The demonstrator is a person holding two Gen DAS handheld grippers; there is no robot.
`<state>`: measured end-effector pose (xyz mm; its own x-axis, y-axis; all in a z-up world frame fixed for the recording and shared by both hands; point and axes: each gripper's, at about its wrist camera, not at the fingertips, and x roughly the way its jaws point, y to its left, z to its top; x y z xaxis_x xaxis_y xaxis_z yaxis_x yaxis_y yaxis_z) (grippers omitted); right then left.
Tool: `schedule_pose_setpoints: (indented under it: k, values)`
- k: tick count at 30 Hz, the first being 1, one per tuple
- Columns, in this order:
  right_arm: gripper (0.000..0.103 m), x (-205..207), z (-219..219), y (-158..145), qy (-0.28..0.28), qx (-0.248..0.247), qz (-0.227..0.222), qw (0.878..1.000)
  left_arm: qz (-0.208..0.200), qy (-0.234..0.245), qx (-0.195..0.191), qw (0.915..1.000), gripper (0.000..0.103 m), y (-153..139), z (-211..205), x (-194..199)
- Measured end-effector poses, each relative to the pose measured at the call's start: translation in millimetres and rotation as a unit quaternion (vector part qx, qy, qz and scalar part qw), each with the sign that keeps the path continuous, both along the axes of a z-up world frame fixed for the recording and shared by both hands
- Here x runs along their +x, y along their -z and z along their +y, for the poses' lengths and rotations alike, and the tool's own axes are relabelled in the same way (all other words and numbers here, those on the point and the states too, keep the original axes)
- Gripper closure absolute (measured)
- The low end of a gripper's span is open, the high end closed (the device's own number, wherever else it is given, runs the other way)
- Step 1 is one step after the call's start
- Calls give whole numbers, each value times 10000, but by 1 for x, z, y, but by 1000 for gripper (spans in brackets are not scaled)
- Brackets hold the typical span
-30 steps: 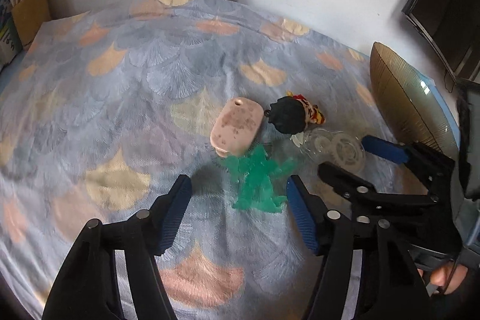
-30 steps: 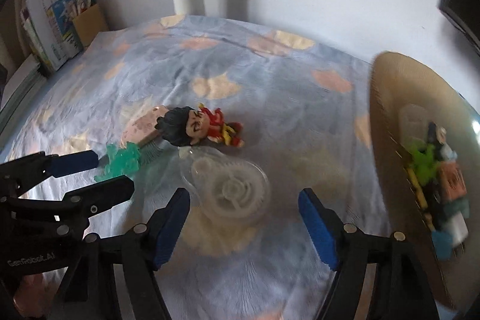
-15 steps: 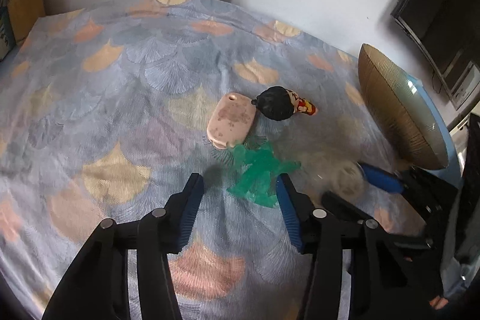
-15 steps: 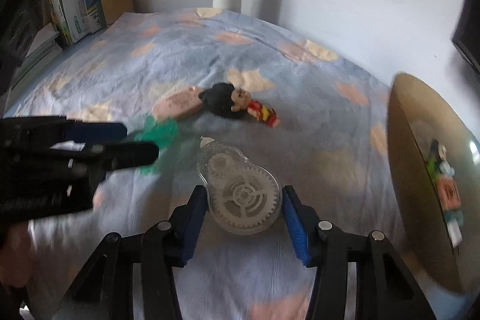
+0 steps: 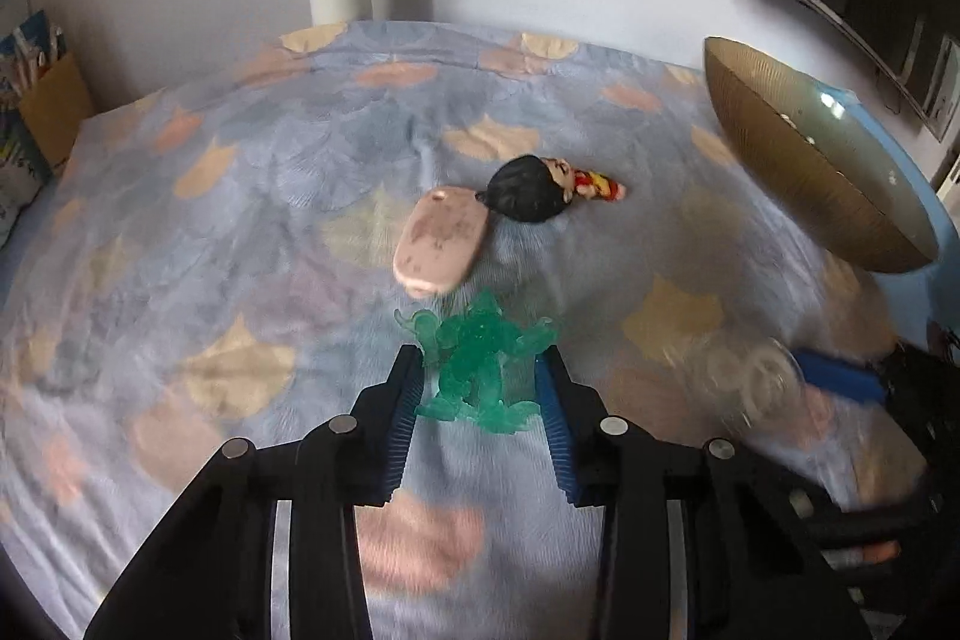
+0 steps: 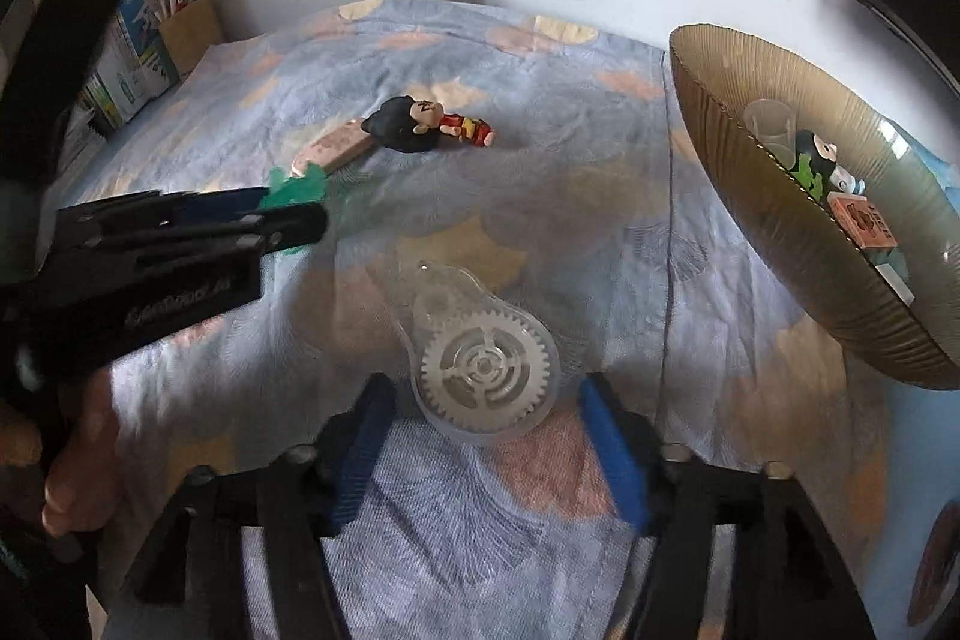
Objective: Organize rigid objects
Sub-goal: 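Carry green figure and gear dispenser over the bowl and release both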
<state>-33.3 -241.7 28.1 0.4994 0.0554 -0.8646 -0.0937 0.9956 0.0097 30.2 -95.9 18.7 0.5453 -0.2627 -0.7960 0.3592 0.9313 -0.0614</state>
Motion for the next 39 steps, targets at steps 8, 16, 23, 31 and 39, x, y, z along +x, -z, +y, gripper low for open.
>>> schedule_pose_setpoints:
  k: [8, 16, 23, 31, 39]
  values:
    - [54, 11, 17, 0, -145, -178, -150, 9996, -98, -196, -42, 9998, 68, -11, 23, -29]
    - [55, -28, 23, -6, -177, -26, -278, 9995, -196, -169, -181, 9995, 68, -24, 16, -58]
    - [55, -63, -21, -65, 497, 300, -911, 9941, -792, 219, -328, 9961, 68, -74, -23, -73]
    - [55, -68, -109, -166, 1703, 218, -1954, 9656, -1642, 859, -954, 9780, 68, -163, -78, -60]
    - [55, -47, -179, -161, 2785, 292, -1771, 9435, -994, 1152, -1032, 9830, 68, -126, -150, 2]
